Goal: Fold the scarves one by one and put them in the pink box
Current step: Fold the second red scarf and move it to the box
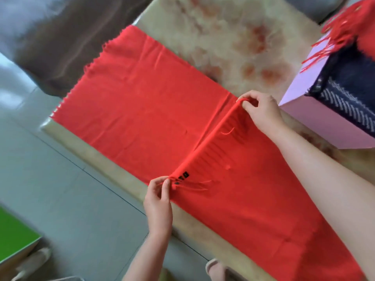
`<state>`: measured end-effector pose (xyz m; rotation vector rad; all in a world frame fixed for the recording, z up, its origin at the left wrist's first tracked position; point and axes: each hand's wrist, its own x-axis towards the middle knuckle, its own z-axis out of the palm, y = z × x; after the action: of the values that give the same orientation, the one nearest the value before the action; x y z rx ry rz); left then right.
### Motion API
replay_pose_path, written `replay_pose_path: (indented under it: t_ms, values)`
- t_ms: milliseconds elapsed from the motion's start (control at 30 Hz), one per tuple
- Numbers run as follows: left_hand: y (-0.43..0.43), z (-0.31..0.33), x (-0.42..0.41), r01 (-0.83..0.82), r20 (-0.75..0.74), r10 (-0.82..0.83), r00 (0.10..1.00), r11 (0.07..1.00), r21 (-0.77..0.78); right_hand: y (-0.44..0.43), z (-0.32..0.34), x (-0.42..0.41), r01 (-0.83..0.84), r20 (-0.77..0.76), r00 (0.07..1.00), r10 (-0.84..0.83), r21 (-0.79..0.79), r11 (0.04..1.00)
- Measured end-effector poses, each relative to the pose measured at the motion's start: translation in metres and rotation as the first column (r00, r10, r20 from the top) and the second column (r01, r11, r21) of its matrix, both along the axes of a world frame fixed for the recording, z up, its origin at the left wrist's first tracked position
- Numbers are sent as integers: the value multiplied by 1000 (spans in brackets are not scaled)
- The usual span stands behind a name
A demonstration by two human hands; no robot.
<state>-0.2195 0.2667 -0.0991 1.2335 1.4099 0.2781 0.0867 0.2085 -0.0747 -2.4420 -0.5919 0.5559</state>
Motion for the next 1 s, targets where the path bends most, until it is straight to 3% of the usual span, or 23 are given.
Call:
replay_pose_path:
  t_ms: [467,1000]
  values:
    - [176,-22,-5,-170,-14,174,985,973,155,213,-29,-1,-70,-25,997,69,-37,997]
    - [303,-38,-4,-348,32,349,936,915,205,366,-36,1,-191,38,981,190,1,982]
